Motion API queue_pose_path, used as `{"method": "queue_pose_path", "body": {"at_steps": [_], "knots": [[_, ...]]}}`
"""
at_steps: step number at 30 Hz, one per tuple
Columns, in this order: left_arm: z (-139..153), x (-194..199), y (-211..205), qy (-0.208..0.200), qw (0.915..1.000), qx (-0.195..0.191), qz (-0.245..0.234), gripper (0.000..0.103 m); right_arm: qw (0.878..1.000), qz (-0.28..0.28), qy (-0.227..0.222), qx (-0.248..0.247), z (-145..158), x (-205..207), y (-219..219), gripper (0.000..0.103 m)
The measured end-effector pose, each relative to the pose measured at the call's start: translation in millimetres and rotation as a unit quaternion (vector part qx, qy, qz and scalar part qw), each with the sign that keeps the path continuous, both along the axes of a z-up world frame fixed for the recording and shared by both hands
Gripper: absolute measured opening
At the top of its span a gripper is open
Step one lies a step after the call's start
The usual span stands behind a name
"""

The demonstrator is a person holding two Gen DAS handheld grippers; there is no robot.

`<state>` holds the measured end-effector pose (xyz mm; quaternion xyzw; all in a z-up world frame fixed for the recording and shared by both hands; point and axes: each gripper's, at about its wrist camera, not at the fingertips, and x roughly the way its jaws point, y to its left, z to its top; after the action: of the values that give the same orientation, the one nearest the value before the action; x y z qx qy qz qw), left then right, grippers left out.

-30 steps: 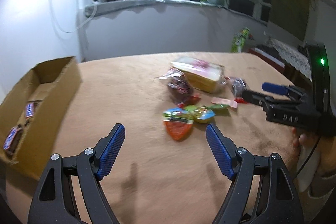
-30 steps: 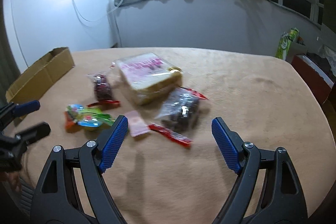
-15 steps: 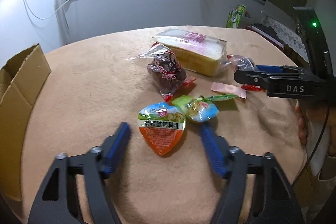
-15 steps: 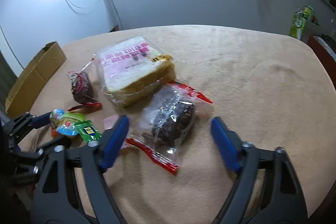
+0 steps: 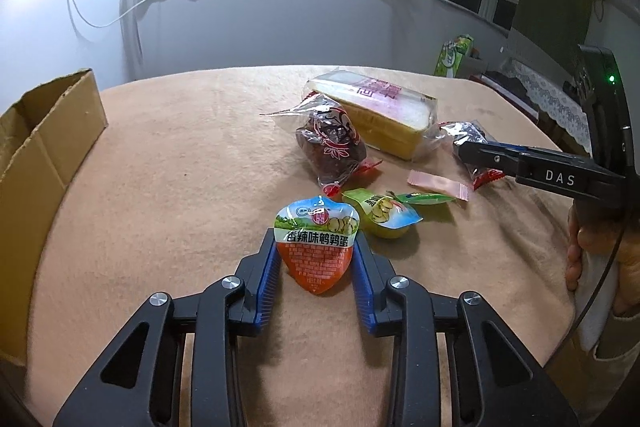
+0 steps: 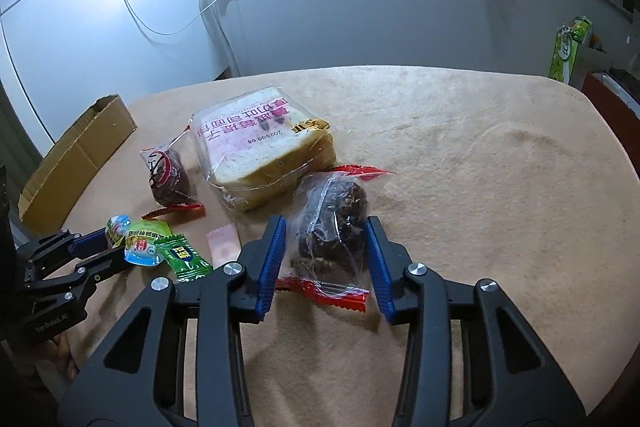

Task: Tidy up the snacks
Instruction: 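Grasp the orange heart-shaped jelly packet with the left gripper while the right grasps the clear bag of dark snack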

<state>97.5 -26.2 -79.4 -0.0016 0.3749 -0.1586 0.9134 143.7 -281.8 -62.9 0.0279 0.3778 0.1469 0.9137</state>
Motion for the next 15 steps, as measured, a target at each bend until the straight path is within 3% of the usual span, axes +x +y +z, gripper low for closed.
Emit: {"method": "queue_pose_path", "body": {"at_steps": [15], "knots": [[3.4,-6.9,6.7,-0.023,0.9995,-0.018,0.011,0.032,0.999,-0.021,-0.035,0.024,6.9,-12.0,-10.7,0.041]]}}
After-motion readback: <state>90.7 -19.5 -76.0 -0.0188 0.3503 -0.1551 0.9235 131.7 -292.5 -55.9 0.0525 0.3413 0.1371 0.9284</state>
